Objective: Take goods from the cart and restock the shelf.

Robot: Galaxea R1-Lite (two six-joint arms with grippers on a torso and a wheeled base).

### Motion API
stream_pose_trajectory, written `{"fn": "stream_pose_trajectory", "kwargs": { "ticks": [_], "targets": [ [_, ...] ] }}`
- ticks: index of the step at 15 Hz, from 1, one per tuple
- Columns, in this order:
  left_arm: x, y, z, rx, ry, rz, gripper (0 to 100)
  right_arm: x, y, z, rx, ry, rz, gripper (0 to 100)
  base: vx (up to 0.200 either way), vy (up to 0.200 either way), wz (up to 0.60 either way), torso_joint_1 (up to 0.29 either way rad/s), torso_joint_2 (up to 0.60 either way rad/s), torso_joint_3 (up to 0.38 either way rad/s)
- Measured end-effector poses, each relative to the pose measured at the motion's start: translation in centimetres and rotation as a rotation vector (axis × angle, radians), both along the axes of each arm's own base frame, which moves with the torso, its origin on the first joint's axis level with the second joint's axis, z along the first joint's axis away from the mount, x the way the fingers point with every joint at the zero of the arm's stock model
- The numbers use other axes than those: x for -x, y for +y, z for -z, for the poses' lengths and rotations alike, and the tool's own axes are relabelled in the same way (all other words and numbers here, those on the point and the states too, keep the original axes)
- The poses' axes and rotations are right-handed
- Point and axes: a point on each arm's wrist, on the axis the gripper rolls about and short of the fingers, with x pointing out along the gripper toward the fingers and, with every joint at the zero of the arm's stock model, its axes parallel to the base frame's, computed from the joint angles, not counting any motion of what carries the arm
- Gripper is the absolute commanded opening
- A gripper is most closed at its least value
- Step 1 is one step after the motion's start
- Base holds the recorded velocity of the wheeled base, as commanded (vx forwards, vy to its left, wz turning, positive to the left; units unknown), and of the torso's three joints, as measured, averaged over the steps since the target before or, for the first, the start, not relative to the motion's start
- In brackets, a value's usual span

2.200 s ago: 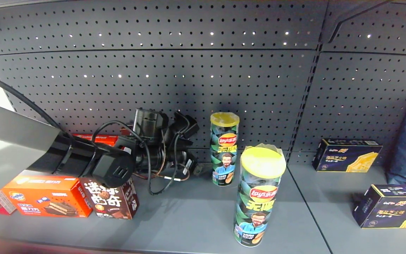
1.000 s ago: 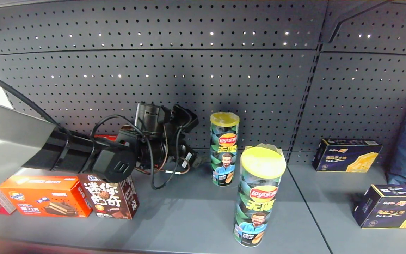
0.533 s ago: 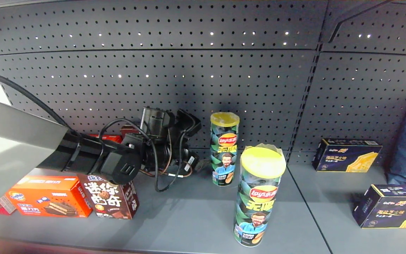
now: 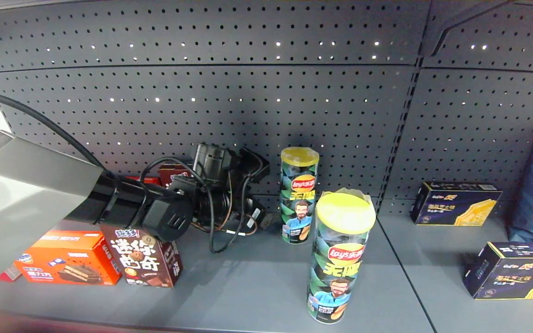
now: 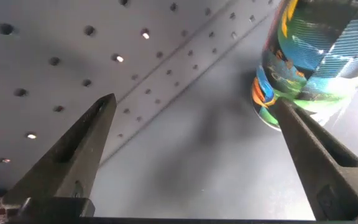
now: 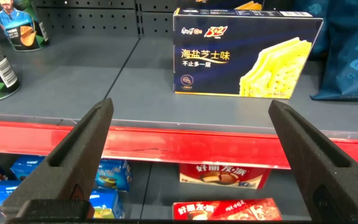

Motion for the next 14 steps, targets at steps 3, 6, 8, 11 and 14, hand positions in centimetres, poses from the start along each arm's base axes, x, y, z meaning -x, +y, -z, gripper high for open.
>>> {"fn": "stream_pose_trajectory", "kwargs": {
  "ticks": [3, 6, 8, 11, 14],
  "targets": [
    [0.0, -0.2, -0.2, 0.004, -0.009, 0.003, 100, 0.0, 0.0, 0.0, 0.0, 0.0, 0.0, 100, 0.0, 0.0, 0.0, 0.0, 0.0, 0.0],
    [0.4, 0.2, -2.0, 0.019, -0.048, -0.007, 100, 0.0, 0.0, 0.0, 0.0, 0.0, 0.0, 100, 0.0, 0.0, 0.0, 0.0, 0.0, 0.0],
    [1.2, 0.7, -3.6, 0.03, -0.07, -0.013, 100, 0.0, 0.0, 0.0, 0.0, 0.0, 0.0, 100, 0.0, 0.0, 0.0, 0.0, 0.0, 0.0],
    [3.0, 1.8, -6.9, 0.039, -0.106, -0.029, 100, 0.0, 0.0, 0.0, 0.0, 0.0, 0.0, 100, 0.0, 0.0, 0.0, 0.0, 0.0, 0.0],
    [5.7, 3.4, -10.5, 0.06, -0.153, -0.047, 100, 0.0, 0.0, 0.0, 0.0, 0.0, 0.0, 100, 0.0, 0.0, 0.0, 0.0, 0.0, 0.0]
  ]
}}
